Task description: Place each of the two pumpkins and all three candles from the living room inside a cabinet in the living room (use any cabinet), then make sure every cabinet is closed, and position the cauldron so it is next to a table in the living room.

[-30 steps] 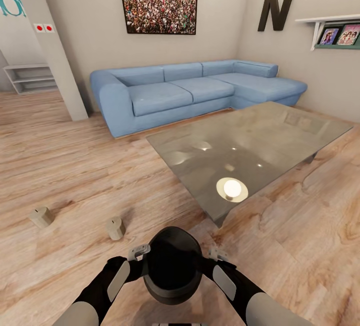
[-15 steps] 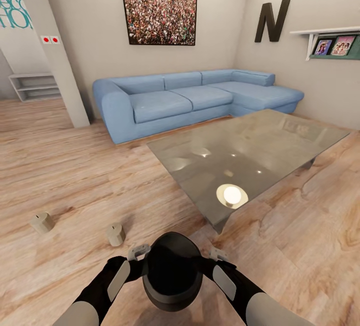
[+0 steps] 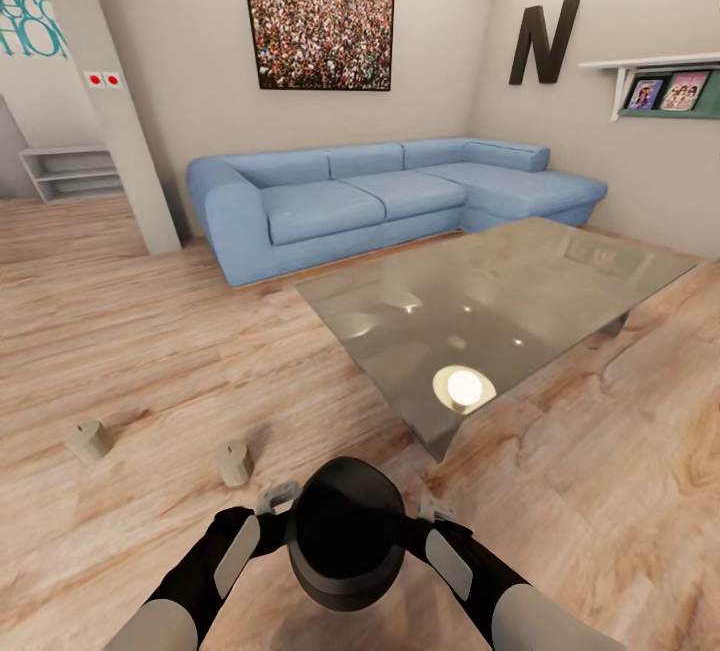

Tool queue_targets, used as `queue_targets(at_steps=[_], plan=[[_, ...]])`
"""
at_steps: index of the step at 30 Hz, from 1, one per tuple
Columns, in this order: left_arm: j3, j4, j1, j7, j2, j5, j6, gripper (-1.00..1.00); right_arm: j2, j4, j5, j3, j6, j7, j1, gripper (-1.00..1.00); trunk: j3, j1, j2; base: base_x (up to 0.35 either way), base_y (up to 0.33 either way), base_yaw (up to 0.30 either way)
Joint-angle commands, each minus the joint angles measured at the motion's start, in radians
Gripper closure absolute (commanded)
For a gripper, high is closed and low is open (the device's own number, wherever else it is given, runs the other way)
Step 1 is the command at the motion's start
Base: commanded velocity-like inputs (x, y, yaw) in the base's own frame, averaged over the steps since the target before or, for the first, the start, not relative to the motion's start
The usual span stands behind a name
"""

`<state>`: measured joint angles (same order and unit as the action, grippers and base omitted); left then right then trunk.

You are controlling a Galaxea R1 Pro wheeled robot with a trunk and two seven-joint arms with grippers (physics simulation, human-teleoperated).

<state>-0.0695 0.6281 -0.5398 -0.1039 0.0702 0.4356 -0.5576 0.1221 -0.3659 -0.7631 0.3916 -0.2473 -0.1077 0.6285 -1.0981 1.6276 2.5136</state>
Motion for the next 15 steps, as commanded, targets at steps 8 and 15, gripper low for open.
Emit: queue_targets(at_steps=[8,15], plan=[[-0.003,0.005,0.0,-0.01,0.0,0.011,-0.004,-1.0,-0.001,-0.002,-0.01,0.008,-0.003,-0.009,0.0,-1.0,-0.001,-0.001,0.0,-0.049,0.015,0.0],[-0.001,0.029,0.0,-0.011,0.0,0.011,-0.007,-1.0,-0.001,-0.002,-0.009,0.008,-0.003,-0.009,0.0,-1.0,0.007,-0.001,0.0,-0.003,0.001,0.0]])
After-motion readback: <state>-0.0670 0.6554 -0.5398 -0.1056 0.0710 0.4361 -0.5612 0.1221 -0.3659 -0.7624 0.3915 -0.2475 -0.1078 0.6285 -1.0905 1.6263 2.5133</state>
